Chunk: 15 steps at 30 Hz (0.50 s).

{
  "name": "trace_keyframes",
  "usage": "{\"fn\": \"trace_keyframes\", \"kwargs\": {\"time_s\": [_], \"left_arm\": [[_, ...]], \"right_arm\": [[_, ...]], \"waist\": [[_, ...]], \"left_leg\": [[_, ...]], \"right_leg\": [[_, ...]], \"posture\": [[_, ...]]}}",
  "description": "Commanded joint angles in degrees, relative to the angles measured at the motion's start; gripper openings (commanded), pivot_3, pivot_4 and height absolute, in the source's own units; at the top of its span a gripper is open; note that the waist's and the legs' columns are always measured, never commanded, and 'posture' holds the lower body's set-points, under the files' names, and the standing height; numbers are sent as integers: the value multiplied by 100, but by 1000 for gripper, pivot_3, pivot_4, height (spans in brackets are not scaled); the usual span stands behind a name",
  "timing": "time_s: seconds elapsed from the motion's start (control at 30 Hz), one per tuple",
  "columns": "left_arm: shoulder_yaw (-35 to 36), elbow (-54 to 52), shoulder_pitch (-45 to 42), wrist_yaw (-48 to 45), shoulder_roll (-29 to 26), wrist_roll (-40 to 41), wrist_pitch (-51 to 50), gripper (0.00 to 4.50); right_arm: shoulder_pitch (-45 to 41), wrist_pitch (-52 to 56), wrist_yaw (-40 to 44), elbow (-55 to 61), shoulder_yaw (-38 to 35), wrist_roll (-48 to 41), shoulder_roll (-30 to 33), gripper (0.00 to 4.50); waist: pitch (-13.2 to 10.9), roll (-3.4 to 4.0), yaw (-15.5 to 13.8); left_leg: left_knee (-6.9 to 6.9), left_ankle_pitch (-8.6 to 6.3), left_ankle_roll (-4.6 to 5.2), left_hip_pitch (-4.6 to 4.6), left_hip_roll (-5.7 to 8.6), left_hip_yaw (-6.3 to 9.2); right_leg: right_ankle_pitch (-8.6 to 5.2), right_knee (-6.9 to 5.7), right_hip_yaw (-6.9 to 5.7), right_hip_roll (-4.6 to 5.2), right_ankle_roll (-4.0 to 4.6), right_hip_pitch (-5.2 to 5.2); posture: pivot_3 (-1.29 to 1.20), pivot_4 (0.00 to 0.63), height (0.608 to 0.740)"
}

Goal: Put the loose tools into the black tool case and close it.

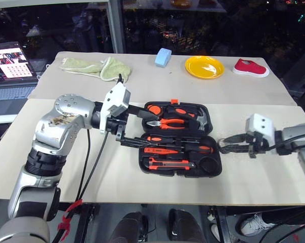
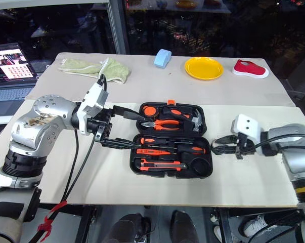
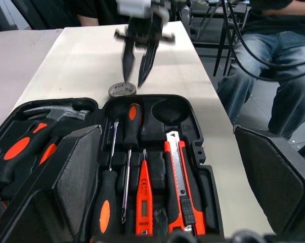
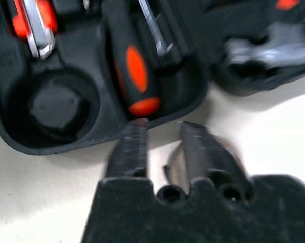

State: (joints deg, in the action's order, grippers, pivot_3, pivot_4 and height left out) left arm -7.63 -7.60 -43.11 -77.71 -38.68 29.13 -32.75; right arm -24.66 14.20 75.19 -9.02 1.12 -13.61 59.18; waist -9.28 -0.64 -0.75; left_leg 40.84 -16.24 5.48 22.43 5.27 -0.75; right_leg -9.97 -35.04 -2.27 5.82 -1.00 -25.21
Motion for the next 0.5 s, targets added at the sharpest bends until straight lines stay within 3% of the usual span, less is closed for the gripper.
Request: {"fn": "trace_keyframes", "kwargs": {"time_s": [0.03,0.47,0.5], "left_arm": [[24,74,-224,-11,8,-39,151,4500],[-51,67,-352,39,111,-20,169,4500],[-54,64,-351,41,113,-19,169,4500]], "right_arm": [[-186,-234,-132,-450,-4,293,28,2199],[-321,-972,-203,-1673,542,925,-633,2199],[-336,-1002,-203,-1717,525,935,-647,1697]], "waist": [[0,0,-4],[-1,1,17],[-1,1,20]], "left_leg": [[1,0,0,-1,0,0],[-3,2,-4,-3,-1,-1],[-2,2,-4,-5,-1,-1]], "right_leg": [[0,0,0,0,0,2],[2,-2,2,-4,2,1],[2,-3,2,-4,2,3]], "posture": [[0,150,732],[0,150,732],[0,150,732]]}}
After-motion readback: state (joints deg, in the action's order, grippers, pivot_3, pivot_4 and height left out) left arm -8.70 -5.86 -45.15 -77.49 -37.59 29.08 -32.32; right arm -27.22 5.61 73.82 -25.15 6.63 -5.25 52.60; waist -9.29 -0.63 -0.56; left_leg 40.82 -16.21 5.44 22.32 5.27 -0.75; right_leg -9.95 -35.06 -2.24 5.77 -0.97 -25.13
